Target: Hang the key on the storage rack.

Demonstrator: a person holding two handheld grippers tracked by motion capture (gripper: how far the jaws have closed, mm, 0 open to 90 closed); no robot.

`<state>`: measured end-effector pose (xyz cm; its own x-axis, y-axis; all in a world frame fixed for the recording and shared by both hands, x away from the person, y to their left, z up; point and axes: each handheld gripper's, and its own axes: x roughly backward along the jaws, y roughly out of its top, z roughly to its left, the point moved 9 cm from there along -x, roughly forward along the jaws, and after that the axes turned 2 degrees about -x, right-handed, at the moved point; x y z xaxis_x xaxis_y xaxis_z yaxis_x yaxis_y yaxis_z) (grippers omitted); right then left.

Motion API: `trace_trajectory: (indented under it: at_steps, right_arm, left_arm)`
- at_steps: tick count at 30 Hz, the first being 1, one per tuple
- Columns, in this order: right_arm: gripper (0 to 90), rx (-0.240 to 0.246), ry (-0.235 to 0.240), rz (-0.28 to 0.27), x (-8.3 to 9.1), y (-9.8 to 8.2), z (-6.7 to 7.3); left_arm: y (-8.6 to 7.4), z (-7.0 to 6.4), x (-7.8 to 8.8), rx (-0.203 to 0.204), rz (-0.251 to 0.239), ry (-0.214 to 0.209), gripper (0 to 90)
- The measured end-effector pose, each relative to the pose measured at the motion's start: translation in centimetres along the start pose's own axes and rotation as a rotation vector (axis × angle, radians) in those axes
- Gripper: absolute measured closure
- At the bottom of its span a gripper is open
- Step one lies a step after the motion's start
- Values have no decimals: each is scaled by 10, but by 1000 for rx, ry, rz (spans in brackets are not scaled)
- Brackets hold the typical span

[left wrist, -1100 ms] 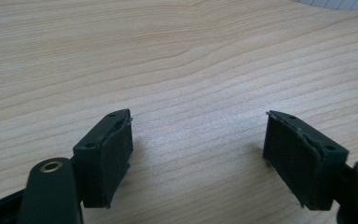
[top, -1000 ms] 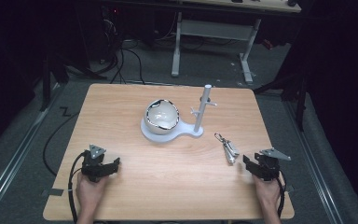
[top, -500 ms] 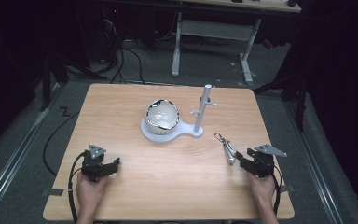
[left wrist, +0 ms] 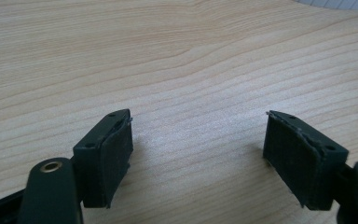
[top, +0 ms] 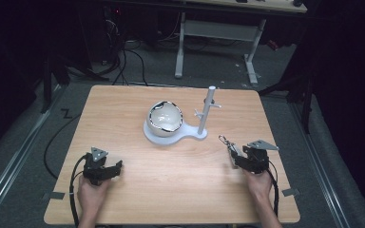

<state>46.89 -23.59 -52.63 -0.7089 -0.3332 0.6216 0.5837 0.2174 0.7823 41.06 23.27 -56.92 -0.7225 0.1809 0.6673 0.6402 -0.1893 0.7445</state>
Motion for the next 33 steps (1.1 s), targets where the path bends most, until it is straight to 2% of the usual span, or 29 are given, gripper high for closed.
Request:
trace_trajectory:
  at_steps: [9,16,20,22,24,33]
  right_arm:
    - [426,28,-36,64,-24,-3,-1]
    - [424,33,-54,92,-31,-6,-3]
    - [446,46,-70,133,-37,-13,-5]
    - [472,41,-62,129,-37,-14,-5]
    - [550,32,-38,123,-36,-15,-4]
    - [598,29,-7,119,-33,-17,-5]
  left_arm:
    - [0,0,0,0,0,0,242]
    - [0,0,0,0,0,0,242]
    - [0,0,0,0,0,0,242]
    - [0,0,0,0,0,0,242]
    - [0,0,0,0,0,0,242]
    - [0,0,0,0,0,0,242]
